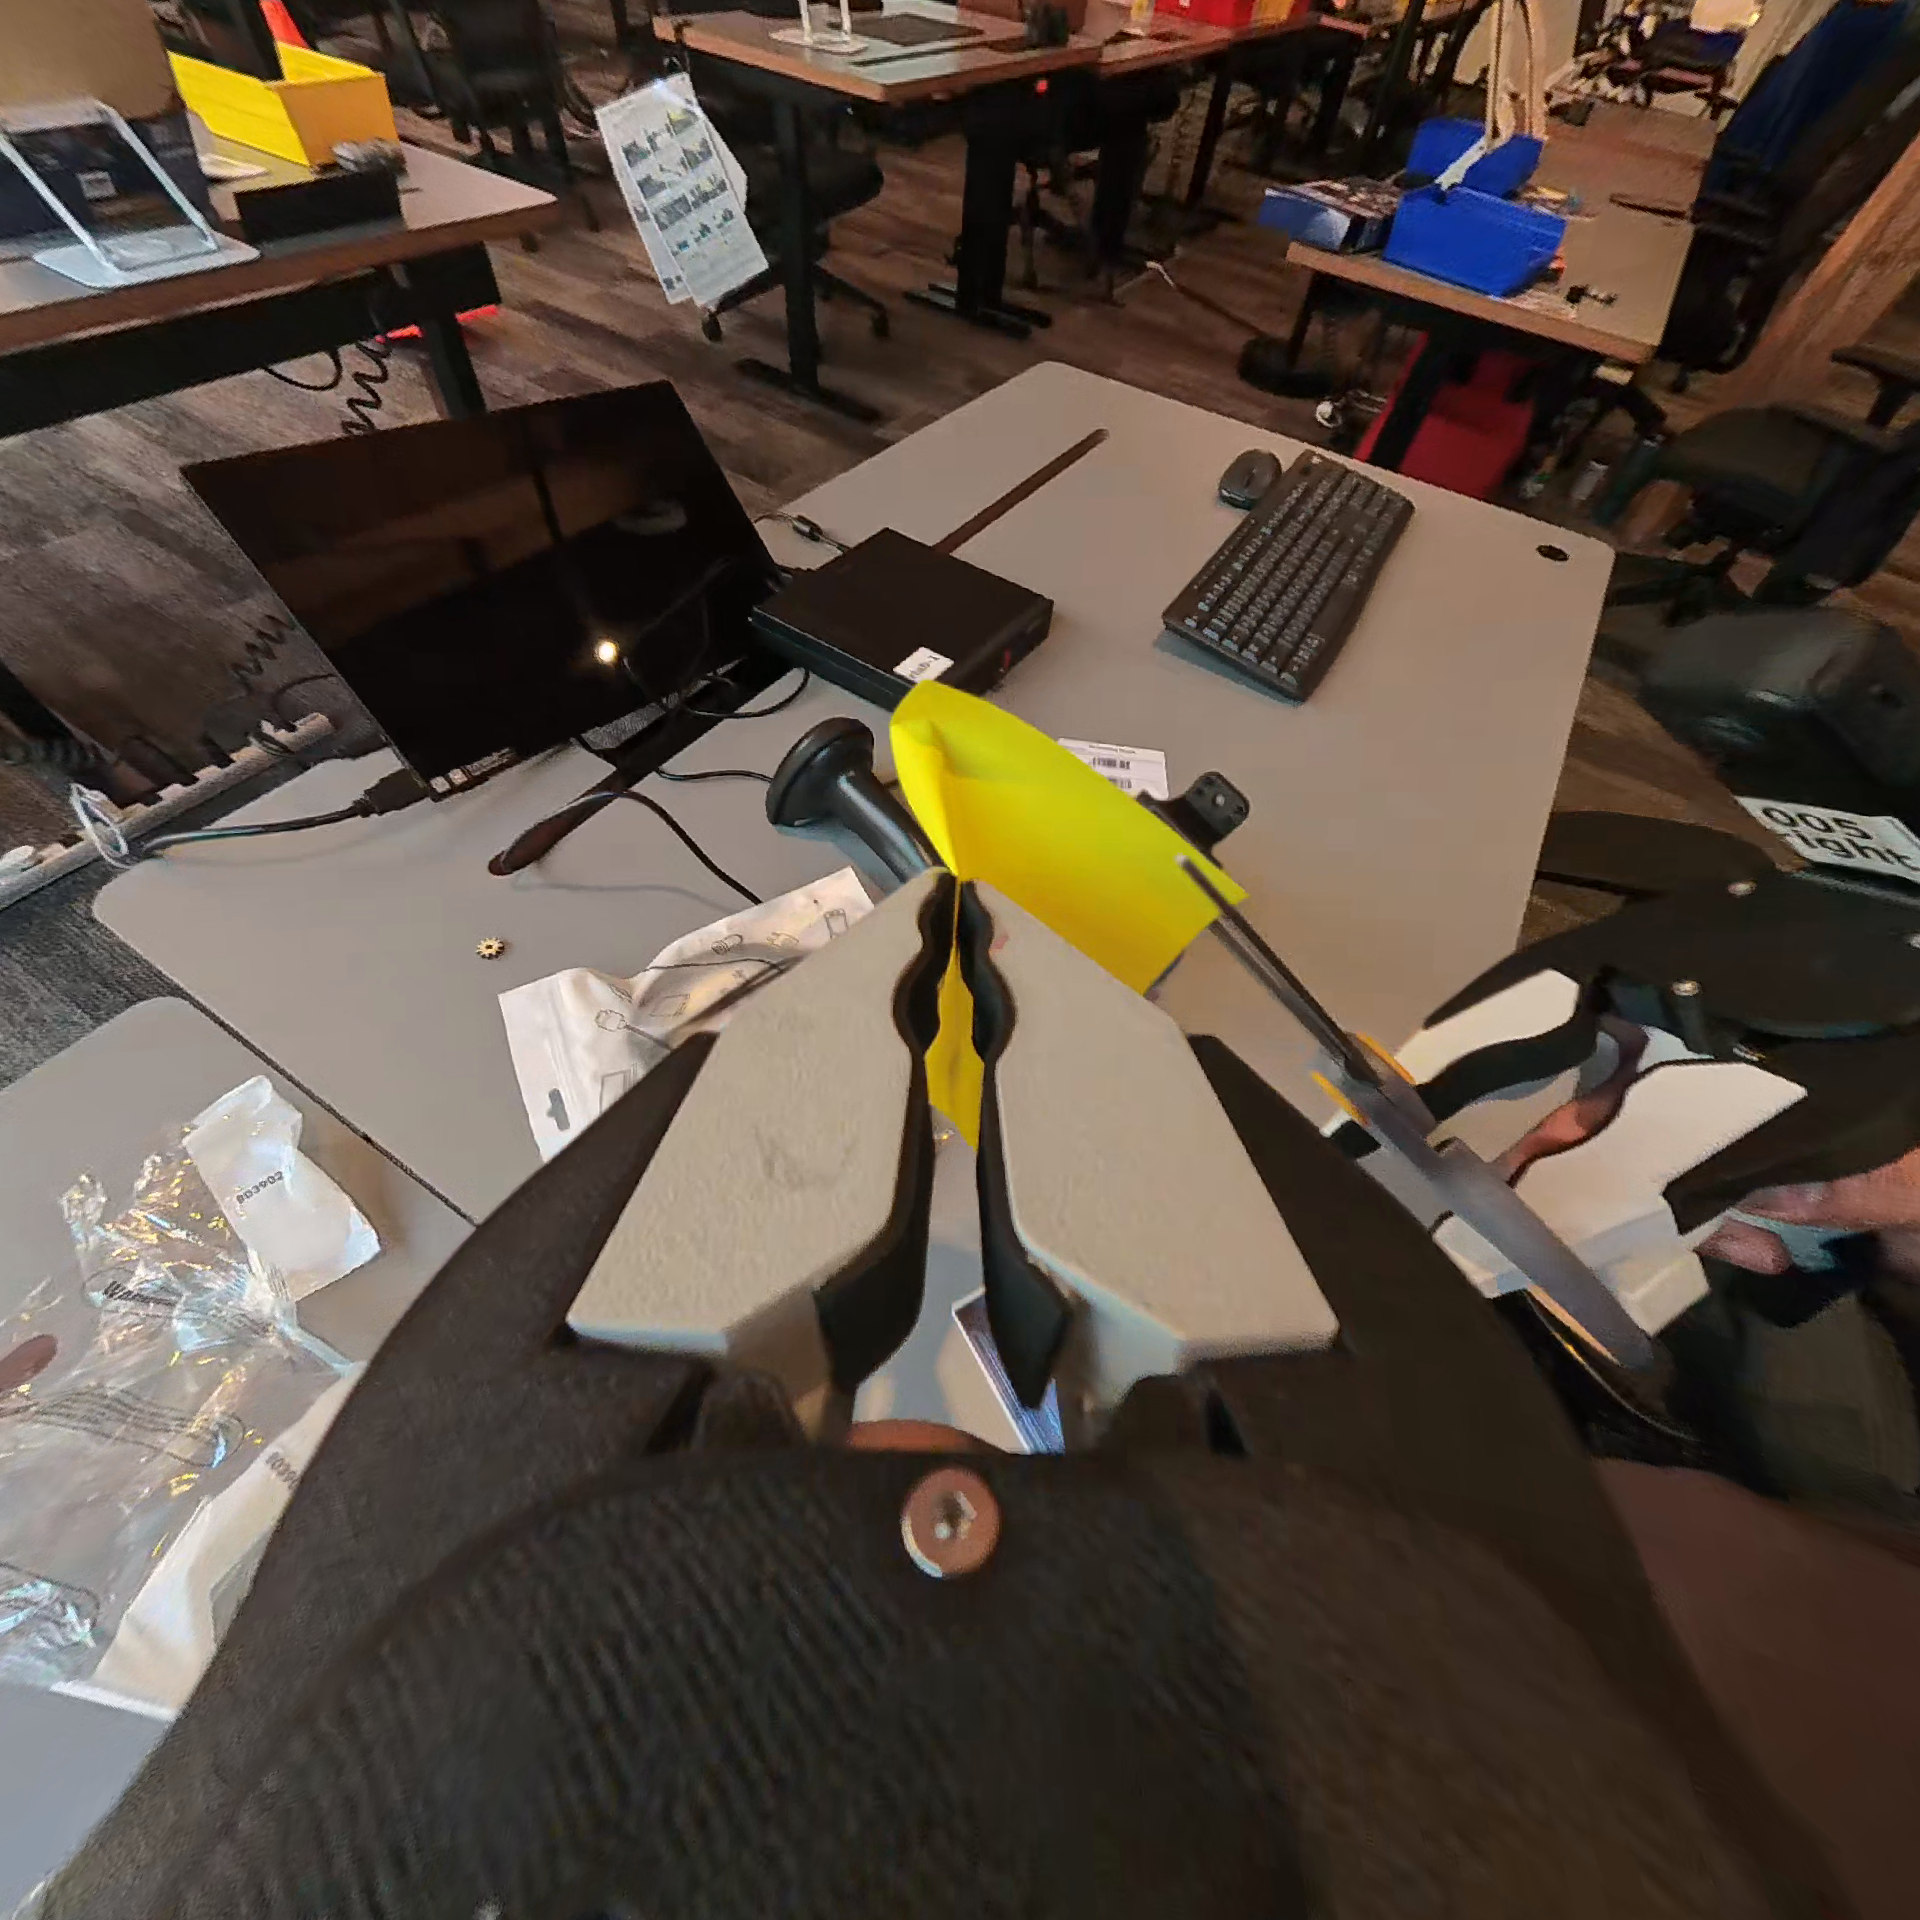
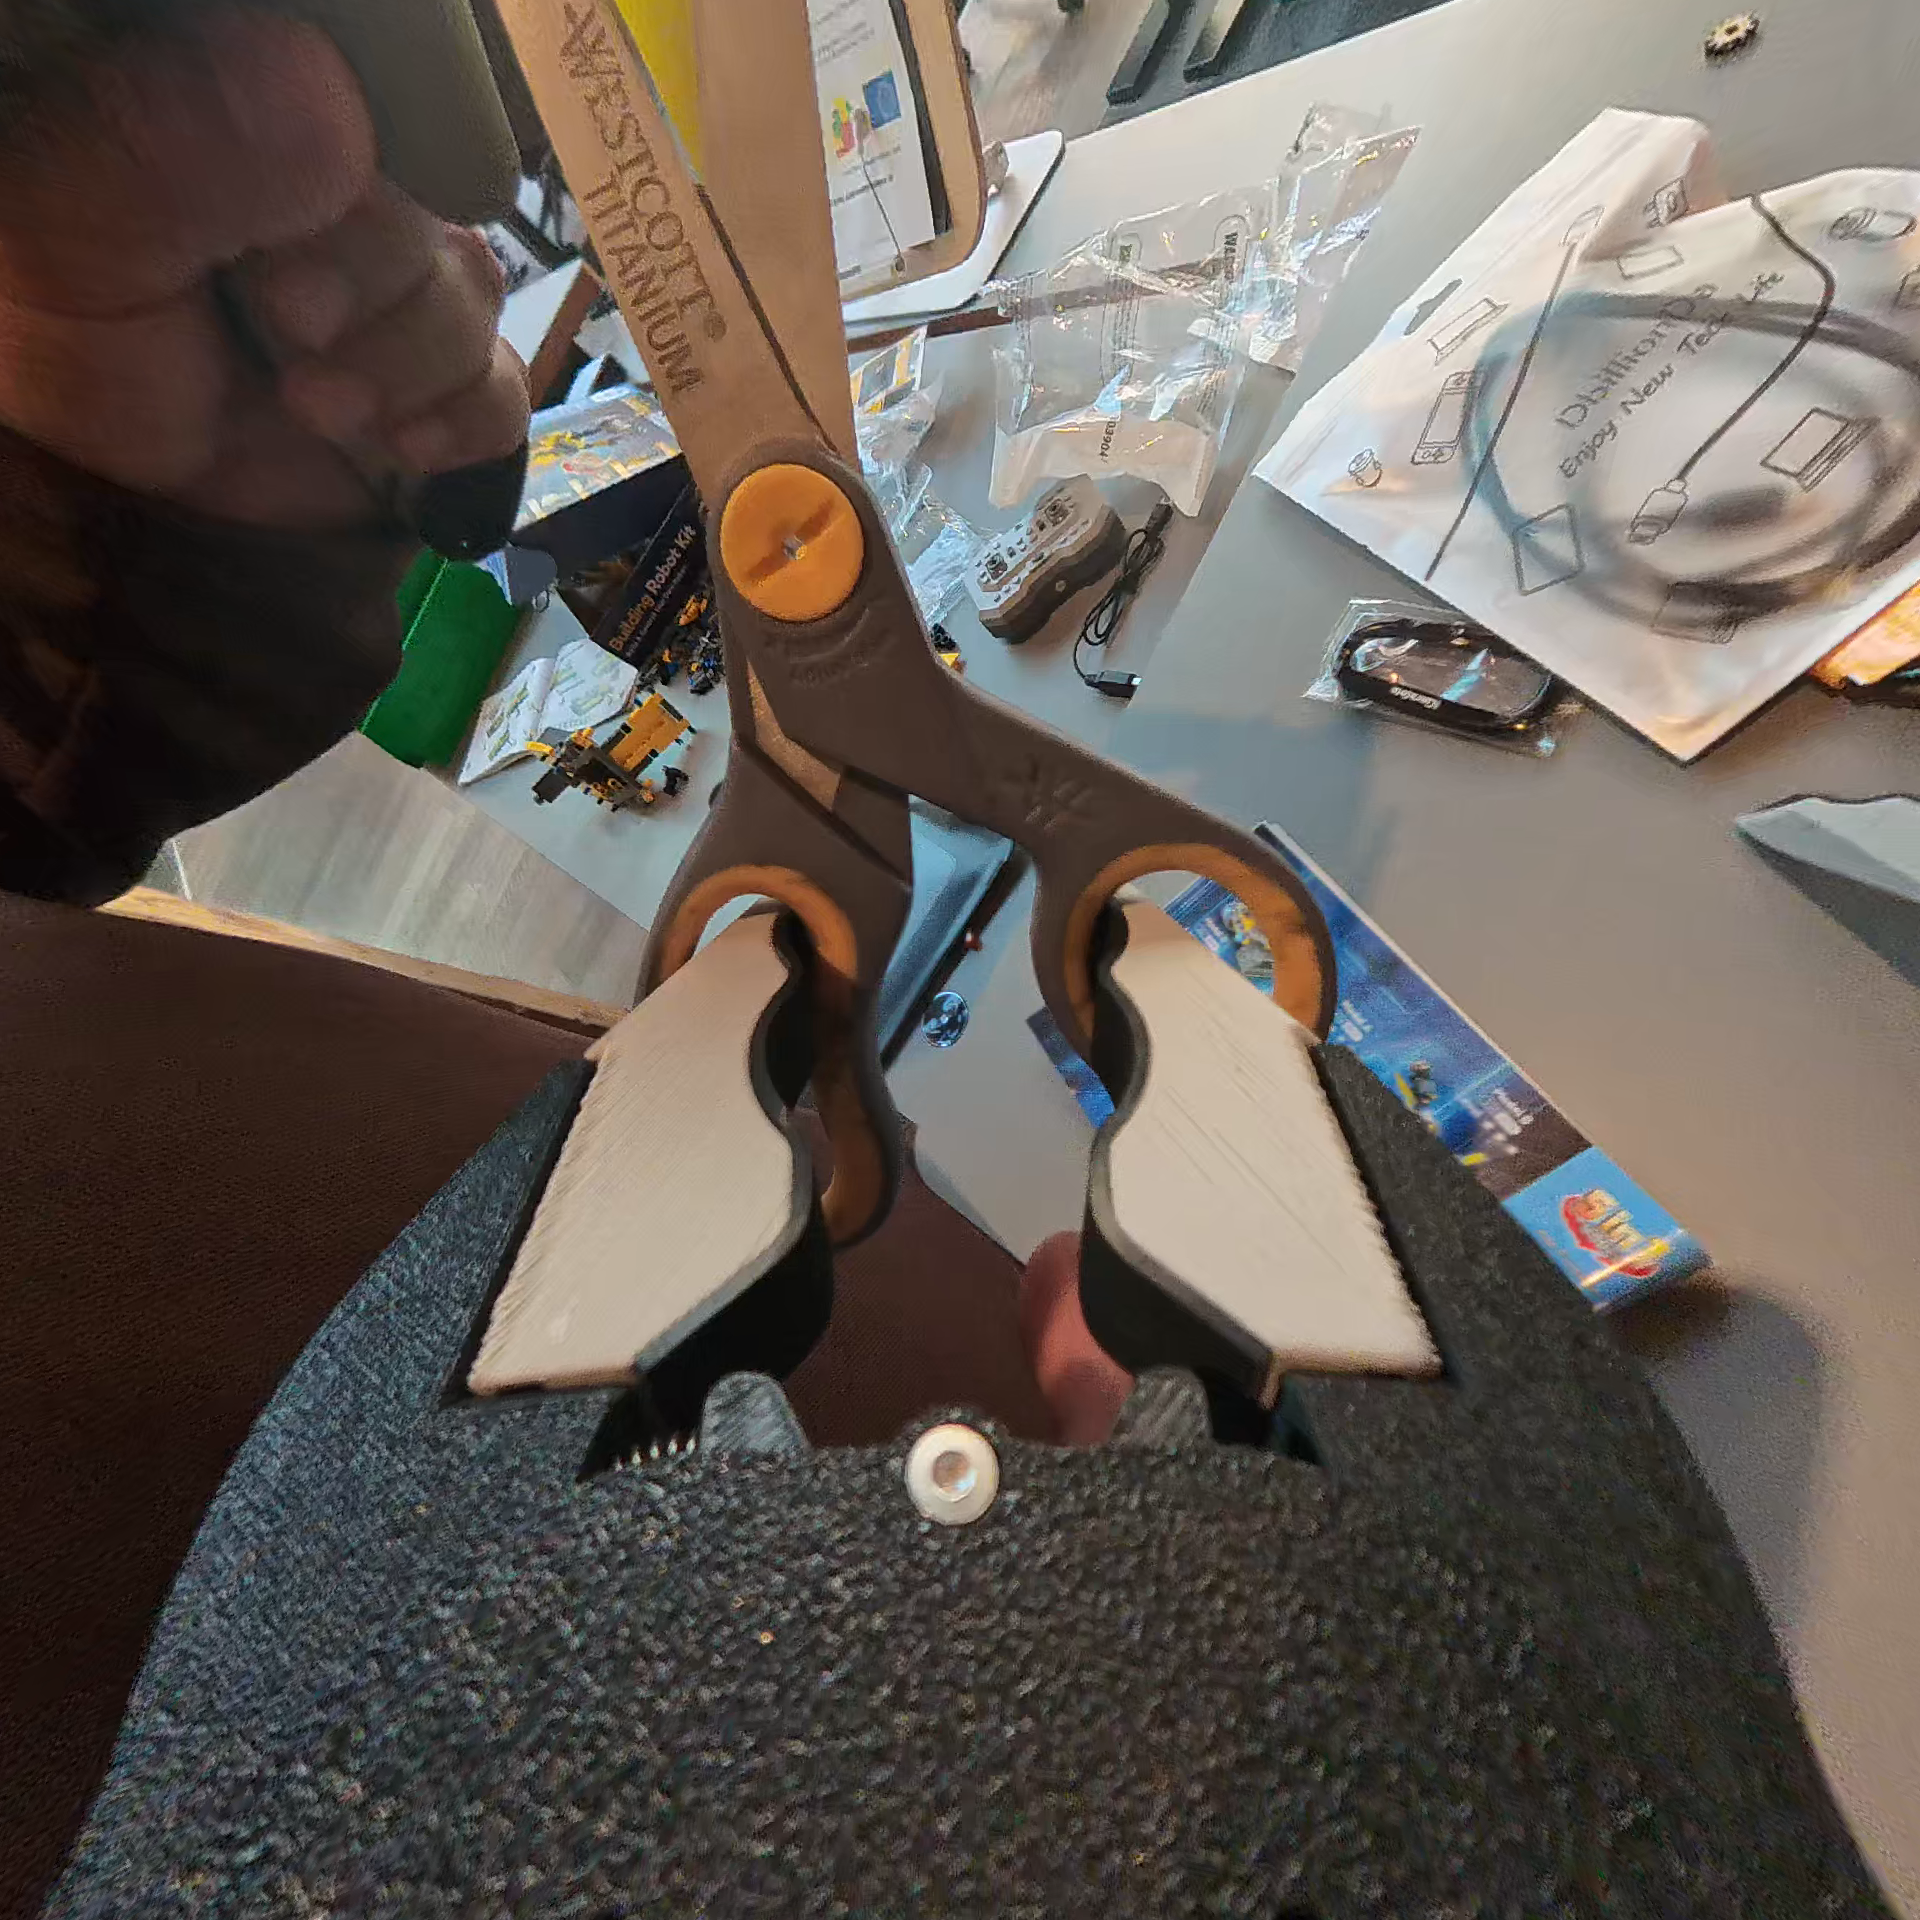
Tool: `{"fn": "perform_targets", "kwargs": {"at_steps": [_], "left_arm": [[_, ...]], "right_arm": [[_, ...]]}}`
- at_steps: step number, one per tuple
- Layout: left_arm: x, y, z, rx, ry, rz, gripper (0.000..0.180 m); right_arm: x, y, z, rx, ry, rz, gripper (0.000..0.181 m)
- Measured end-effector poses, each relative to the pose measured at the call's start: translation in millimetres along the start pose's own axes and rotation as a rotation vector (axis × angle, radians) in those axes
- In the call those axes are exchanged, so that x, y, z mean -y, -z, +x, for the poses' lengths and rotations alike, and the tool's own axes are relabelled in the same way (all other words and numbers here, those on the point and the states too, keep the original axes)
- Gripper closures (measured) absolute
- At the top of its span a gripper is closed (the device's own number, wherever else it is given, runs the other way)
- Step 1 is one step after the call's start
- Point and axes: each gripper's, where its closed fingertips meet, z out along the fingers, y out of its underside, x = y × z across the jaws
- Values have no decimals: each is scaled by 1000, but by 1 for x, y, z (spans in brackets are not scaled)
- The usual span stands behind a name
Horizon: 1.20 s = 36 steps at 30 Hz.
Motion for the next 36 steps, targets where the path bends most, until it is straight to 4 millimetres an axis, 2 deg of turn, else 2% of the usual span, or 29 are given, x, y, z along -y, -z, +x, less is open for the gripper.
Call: {"fn": "perform_targets", "kwargs": {"at_steps": [5, 13, 17, 28, 36], "left_arm": [[-17, 5, 5, -50, -5, -23, 180], [-61, -6, 11, -114, -30, -137, 180], [-70, -9, 16, -132, -44, -159, 180], [-86, -20, 19, -151, 16, -200, 180], [-108, -31, 26, -163, 23, -277, 180]], "right_arm": [[-11, -12, -1, -86, -26, -3, 131], [-39, -27, 3, -80, -130, -55, 131], [-49, -28, 6, -82, -153, -74, 131], [-61, -29, 16, -78, -171, -91, 134], [-83, -35, 25, -18, -264, -116, 134]]}}
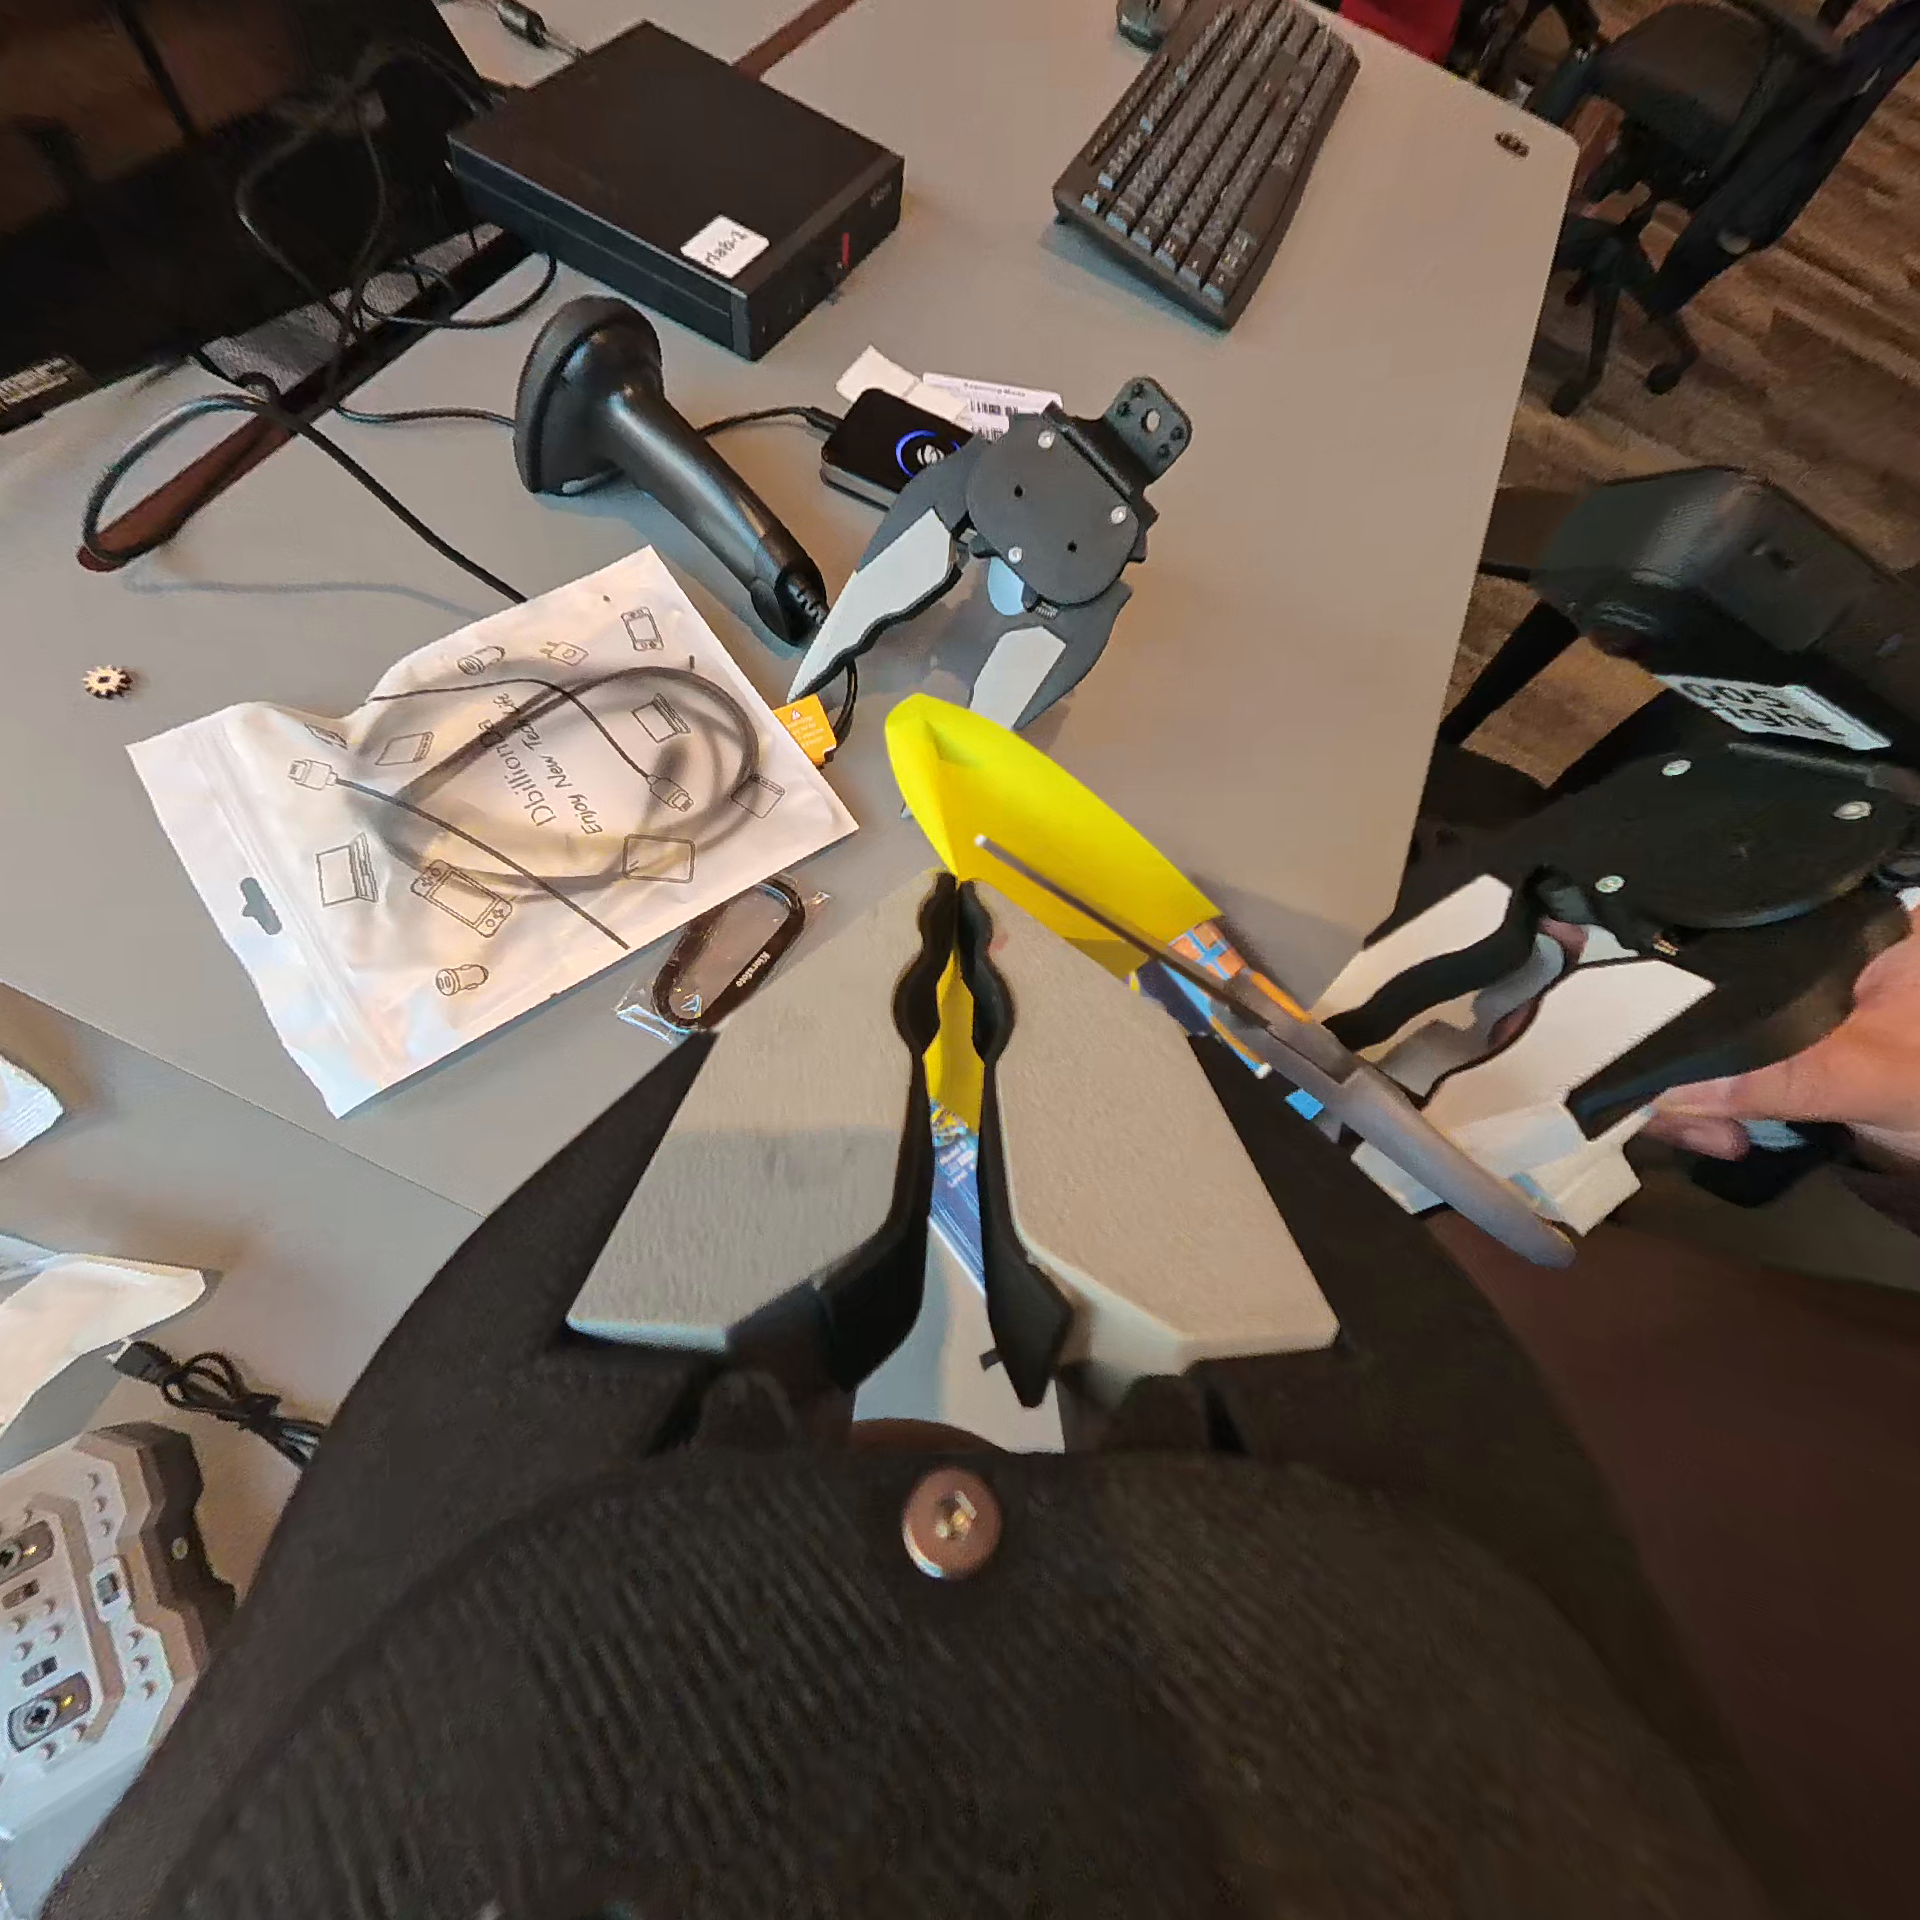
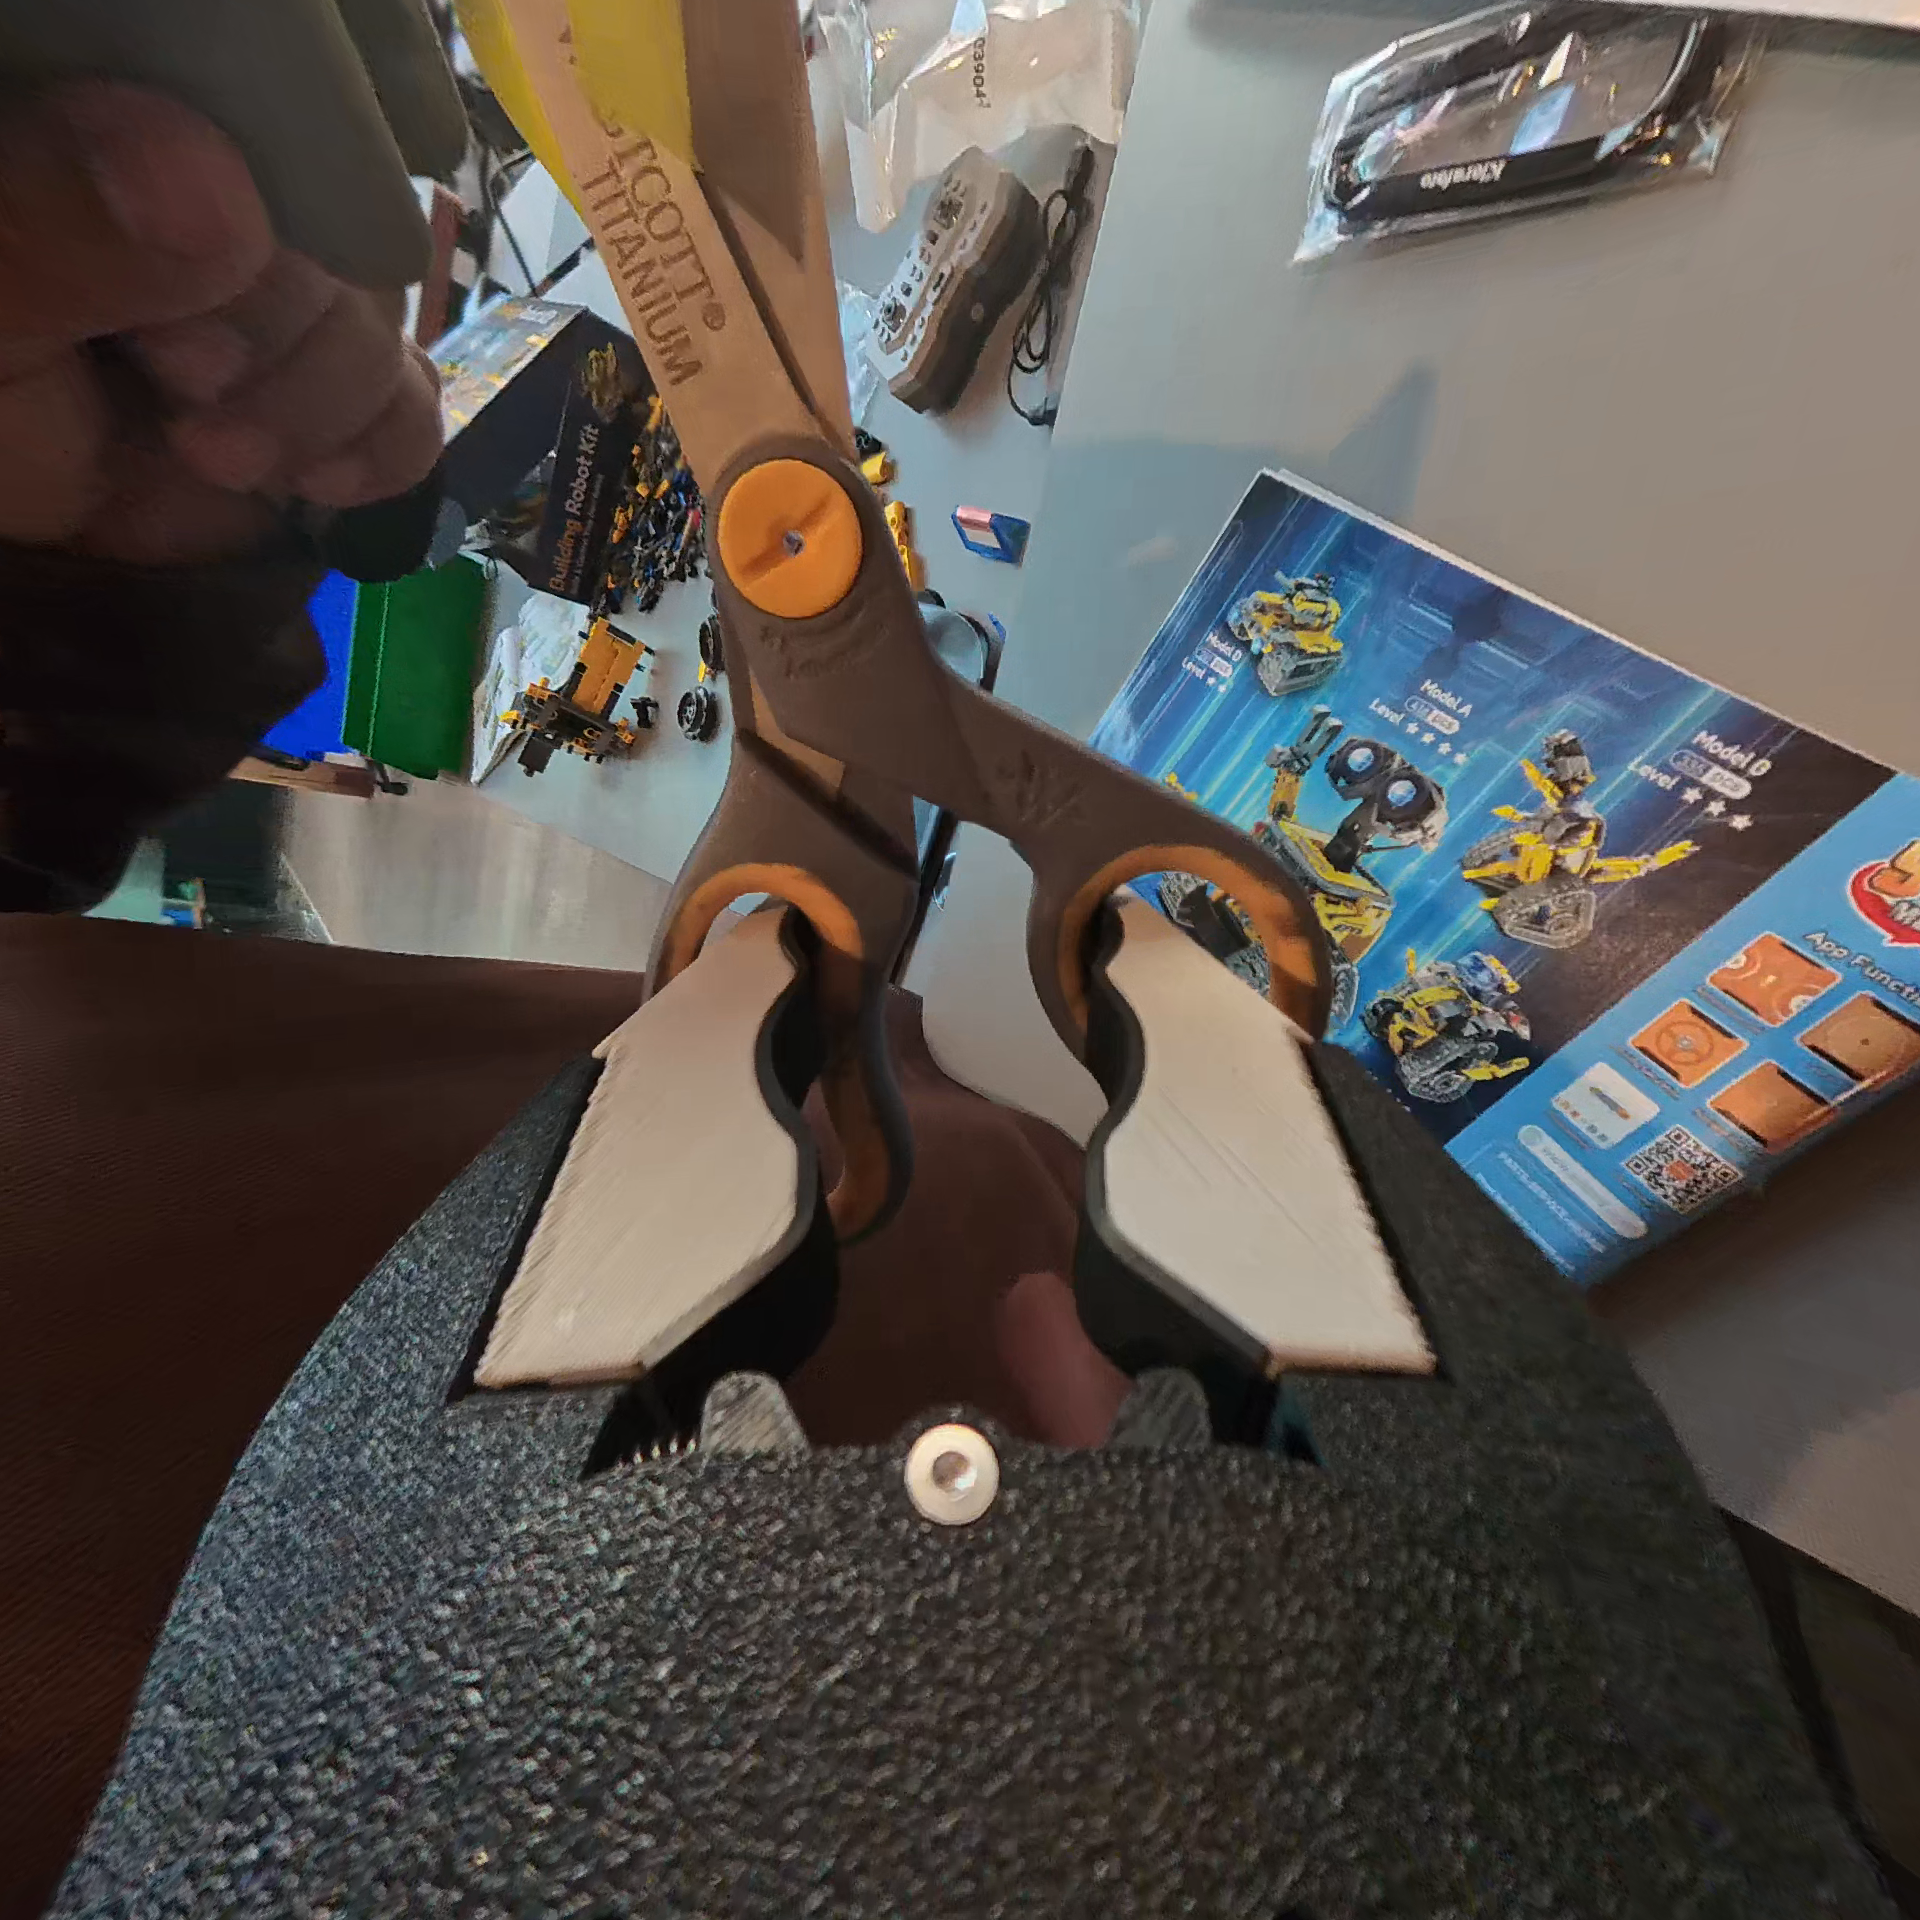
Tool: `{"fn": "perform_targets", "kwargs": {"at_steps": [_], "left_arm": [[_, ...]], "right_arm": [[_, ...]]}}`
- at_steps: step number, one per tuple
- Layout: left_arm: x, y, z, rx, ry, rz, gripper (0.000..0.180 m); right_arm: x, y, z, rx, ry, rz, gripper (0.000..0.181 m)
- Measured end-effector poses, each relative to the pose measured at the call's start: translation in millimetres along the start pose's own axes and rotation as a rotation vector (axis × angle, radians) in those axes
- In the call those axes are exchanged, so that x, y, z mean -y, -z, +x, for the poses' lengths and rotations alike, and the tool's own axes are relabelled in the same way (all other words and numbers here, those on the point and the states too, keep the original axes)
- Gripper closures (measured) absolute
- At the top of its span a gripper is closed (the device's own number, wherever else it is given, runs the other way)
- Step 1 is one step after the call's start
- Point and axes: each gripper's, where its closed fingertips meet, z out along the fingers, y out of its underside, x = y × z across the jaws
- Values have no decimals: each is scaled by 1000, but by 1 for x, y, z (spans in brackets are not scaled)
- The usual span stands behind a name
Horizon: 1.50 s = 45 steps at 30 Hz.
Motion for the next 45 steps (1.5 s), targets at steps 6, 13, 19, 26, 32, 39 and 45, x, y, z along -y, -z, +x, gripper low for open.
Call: {"fn": "perform_targets", "kwargs": {"at_steps": [6, 13, 19, 26, 32, 39, 45], "left_arm": [[-17, -14, -4, 9, -1, -74, 180], [-32, -23, -9, -6, 24, -151, 180], [-38, -25, -7, -55, 72, -198, 180], [-49, -27, -7, -116, 80, -316, 180], [-49, -33, -7, -86, 8, -340, 180], [-51, -37, -9, 31, -214, -337, 180], [-53, -40, -6, 60, -272, -335, 180]], "right_arm": [[-9, -9, 10, 34, -46, -23, 134], [-18, -14, 11, 92, -98, -54, 135], [-24, -15, 10, 120, -130, -74, 137], [-35, -17, 11, 142, -178, -121, 139], [-37, -20, 11, 154, -205, -135, 140], [-37, -20, 7, 208, -248, -117, 140], [-40, -20, 5, 246, -274, -113, 140]]}}
